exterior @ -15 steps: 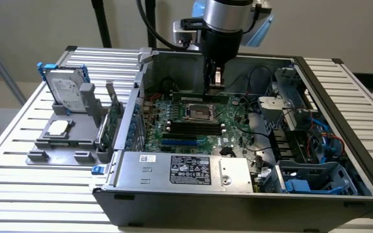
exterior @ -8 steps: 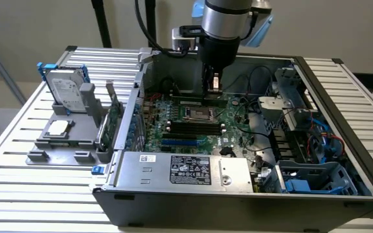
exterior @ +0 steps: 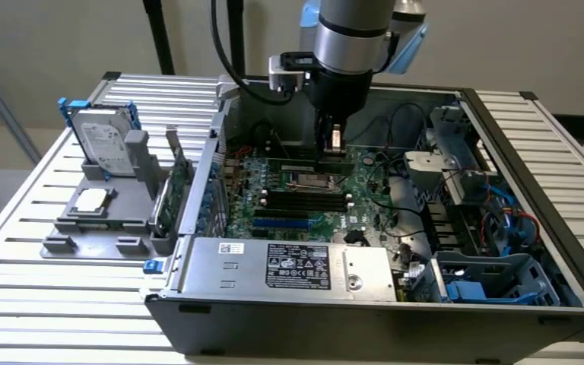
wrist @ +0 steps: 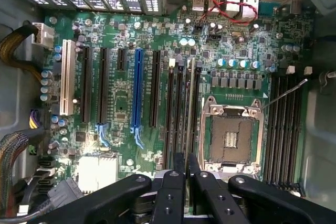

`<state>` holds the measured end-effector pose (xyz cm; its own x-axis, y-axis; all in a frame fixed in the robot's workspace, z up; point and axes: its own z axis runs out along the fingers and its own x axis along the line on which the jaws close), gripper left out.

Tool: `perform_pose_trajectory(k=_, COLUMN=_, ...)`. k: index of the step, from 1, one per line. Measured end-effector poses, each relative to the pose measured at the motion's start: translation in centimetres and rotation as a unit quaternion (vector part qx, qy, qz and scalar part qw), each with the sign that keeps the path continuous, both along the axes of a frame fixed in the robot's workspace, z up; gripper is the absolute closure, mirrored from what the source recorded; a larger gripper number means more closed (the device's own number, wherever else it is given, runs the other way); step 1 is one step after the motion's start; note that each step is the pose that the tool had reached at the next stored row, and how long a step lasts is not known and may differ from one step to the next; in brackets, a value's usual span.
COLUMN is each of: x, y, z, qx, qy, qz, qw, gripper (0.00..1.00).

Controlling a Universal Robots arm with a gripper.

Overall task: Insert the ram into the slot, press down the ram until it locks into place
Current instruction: 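Insert the ram into the slot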

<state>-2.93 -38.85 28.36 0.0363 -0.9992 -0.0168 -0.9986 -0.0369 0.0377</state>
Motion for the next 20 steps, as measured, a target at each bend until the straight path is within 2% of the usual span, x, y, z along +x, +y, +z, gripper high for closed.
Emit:
perform_pose_trajectory(k=8, x=0.0, y=-0.09, z=-1.44, qx=-0.0001, qy=0.0000, qz=0.008, qw=1.0000, gripper=0.87)
perform_pose_trajectory(k=16, x=0.0, y=-0.48, z=-2.65, qx=-0.0007, qy=0.0001, qz=0.013, qw=0.9999, gripper=0.87)
perform_pose_trajectory(k=18, x=0.0, y=-0.57, z=-2.87, qx=-0.0020, qy=0.0000, qz=0.013, qw=0.9999, gripper=0.87)
perform_pose_trajectory(k=20, x=0.0, y=-0.58, z=-3.05, qx=-0.0056, qy=0.0001, qz=0.013, qw=0.9999, gripper=0.87)
